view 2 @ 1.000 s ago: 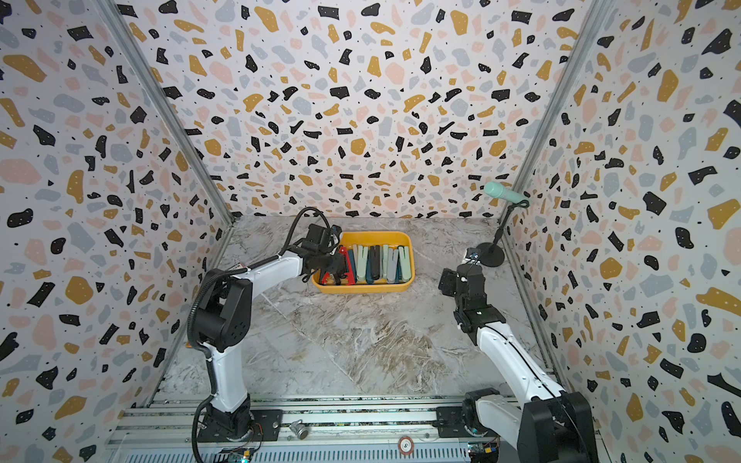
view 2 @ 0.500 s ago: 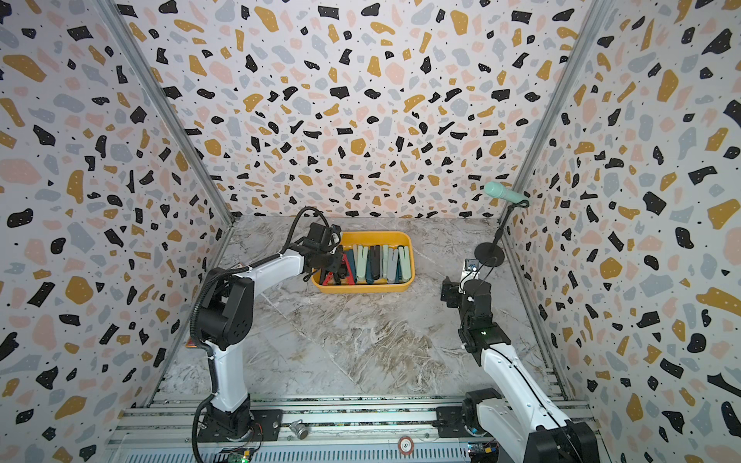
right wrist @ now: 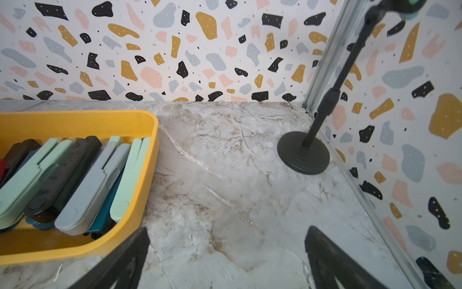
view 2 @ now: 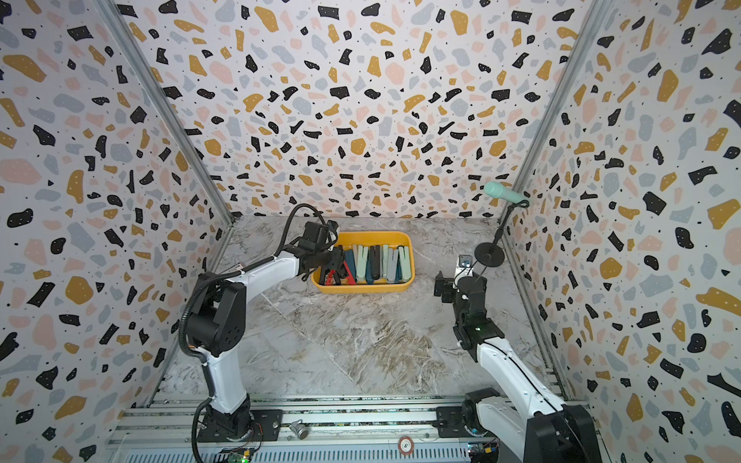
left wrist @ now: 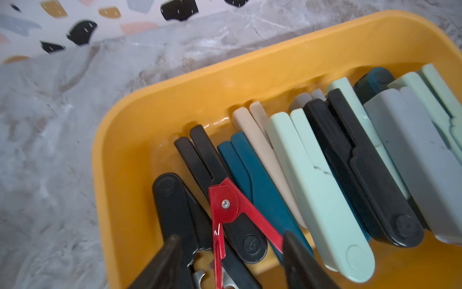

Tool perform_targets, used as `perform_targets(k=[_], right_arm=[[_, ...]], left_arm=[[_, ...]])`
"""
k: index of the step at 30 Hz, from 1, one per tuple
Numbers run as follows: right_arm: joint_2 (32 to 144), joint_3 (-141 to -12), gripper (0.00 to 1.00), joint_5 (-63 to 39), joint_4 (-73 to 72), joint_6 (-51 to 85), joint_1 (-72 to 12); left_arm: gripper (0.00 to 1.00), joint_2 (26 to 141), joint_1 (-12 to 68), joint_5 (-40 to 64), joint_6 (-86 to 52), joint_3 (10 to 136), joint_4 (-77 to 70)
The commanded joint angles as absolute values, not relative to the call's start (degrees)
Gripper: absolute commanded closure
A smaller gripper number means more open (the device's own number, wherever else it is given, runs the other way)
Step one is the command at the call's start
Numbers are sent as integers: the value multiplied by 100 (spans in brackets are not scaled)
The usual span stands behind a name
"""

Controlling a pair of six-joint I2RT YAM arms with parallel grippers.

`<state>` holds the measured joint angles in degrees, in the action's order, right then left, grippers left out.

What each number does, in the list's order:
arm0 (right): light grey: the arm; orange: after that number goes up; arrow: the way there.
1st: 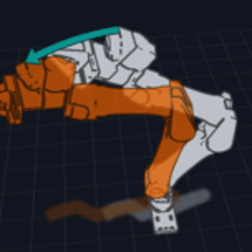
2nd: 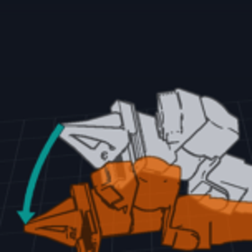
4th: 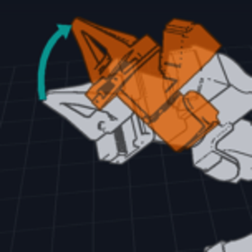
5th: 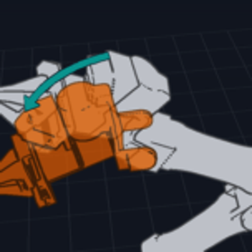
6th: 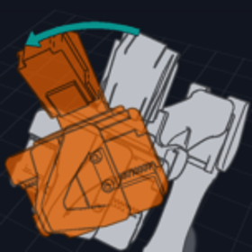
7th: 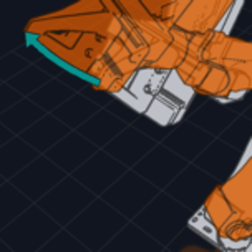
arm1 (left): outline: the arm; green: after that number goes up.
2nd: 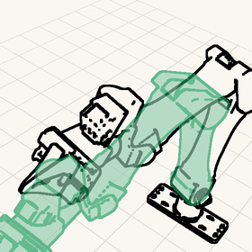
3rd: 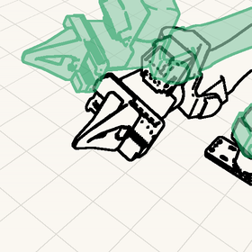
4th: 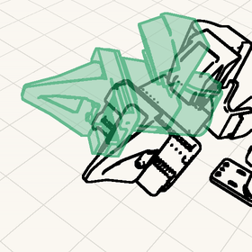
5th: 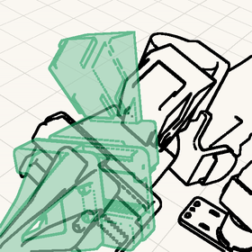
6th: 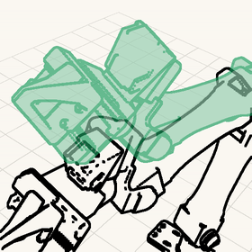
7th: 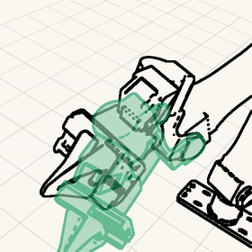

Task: Put the pruning pliers into the storage box
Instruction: Place the pruning pliers in the storage box, then reset both arms

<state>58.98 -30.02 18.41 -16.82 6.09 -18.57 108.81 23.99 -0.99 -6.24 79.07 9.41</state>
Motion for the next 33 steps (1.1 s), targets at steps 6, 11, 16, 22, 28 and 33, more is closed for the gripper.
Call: perform_targets(k=[6, 11, 16, 22, 28, 33], right_arm=[[7776, -4636, 1, 4389, -1827, -206, -4141], [8704, -4940, 1, 4788, -2408, -921, -4631], [8538, -4255, 1, 4605, -3377, -1481, -4519], [7596, -2800, 1, 3497, -4516, -1665, -3589], [7051, -1554, 1, 2099, -5642, -1435, -2289], [7176, -1172, 1, 1144, -6317, -958, -1493]], left_arm=[[10, 9425, 2366, -772, -848, 6597, -552], [0, 8659, 2369, -1579, -918, 5667, -1169], [1, 8026, 2370, -2611, -967, 4849, -1678], [1, 7426, 2369, -3755, -854, 3574, -2620], [1, 6670, 2357, -4538, -434, 1825, -4853], [1, 6733, 2341, -4616, -70, 1615, -5173]])
